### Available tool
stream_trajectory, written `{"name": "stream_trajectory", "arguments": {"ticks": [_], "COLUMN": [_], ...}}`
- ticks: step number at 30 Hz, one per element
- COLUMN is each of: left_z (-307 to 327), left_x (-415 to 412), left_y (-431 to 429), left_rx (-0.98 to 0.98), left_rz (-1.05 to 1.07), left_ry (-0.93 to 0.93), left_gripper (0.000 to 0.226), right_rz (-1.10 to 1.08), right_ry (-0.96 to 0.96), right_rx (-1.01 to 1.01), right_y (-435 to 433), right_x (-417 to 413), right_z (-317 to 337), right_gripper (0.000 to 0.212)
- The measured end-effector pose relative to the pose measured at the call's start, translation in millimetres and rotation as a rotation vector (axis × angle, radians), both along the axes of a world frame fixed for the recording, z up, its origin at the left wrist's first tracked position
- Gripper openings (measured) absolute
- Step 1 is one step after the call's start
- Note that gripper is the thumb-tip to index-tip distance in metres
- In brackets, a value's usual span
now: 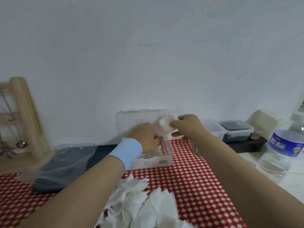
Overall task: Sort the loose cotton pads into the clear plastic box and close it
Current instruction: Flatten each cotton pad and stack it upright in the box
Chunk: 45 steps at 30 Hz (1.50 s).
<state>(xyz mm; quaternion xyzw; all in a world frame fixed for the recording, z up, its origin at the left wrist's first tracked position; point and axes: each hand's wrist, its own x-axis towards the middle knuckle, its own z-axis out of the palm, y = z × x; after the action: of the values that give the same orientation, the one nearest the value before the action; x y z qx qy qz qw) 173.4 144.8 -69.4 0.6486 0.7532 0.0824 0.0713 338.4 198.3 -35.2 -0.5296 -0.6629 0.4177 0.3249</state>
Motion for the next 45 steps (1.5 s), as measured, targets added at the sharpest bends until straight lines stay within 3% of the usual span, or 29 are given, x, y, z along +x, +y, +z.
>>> {"name": "stream_trajectory", "arguments": {"ticks": [2, 4, 8, 11, 16, 19, 21, 28, 30, 33, 35, 38, 41, 45], "left_z": [-1.3, -1.7, -1.9, -2.6, -1.2, -5.1, -7.6, -11.9, -13.3, -11.8, -14.0, -18.5, -16.3, -0.3], "left_x": [-3.2, -4.5, -5.7, -7.0, -9.6, -14.3, -17.9, -28.3, -27.3, -28.4, -28.8, -24.2, -17.6, -20.1], "left_y": [-0.3, -3.8, -8.6, -7.4, -9.2, -11.0, -13.8, -39.1, -46.5, -56.0, -59.1, -57.3, -59.8, -83.1], "left_rx": [0.072, 0.09, 0.08, 0.057, 0.047, 0.029, 0.024, 0.006, 0.007, -0.009, -0.082, -0.176, -0.162, -0.053], "left_rz": [0.001, -0.022, -0.02, -0.016, 0.005, -0.029, -0.062, -0.15, -0.157, -0.102, -0.048, -0.028, -0.017, -0.015], "left_ry": [-0.017, 0.01, 0.146, 0.276, 0.305, 0.254, 0.201, 0.038, 0.027, 0.098, 0.112, 0.026, -0.029, -0.041], "left_gripper": [0.032, 0.021, 0.034, 0.036, 0.038, 0.042, 0.045, 0.062, 0.059, 0.061, 0.069, 0.073, 0.074, 0.07], "right_rz": [0.011, 0.01, 0.014, 0.034, 0.035, -0.01, -0.035, 0.101, 0.114, 0.149, 0.104, 0.15, 0.29, 0.283], "right_ry": [-0.011, -0.08, -0.365, -0.473, -0.881, -1.009, -0.994, -0.562, -0.567, -0.678, -0.742, -0.814, -0.919, -0.81], "right_rx": [-0.022, -0.013, 0.153, 0.225, 0.383, 0.47, 0.453, 0.058, 0.036, 0.131, 0.342, 0.611, 0.592, 0.623], "right_y": [0.7, -0.2, -3.6, -8.4, -21.4, -25.7, -23.2, -12.5, -14.1, -21.1, -29.7, -44.1, -49.5, -62.0], "right_x": [-6.5, -14.6, -23.7, -31.0, -56.5, -63.1, -64.6, -54.3, -51.0, -45.4, -38.5, -34.1, -32.5, -25.5], "right_z": [-6.4, -13.7, -21.3, -21.1, -29.2, -35.4, -40.0, -27.5, -22.1, -22.6, -29.6, -44.6, -53.7, -36.8], "right_gripper": [0.005, 0.013, 0.015, 0.031, 0.025, 0.023, 0.025, 0.023, 0.019, 0.017, 0.034, 0.04, 0.04, 0.045]}}
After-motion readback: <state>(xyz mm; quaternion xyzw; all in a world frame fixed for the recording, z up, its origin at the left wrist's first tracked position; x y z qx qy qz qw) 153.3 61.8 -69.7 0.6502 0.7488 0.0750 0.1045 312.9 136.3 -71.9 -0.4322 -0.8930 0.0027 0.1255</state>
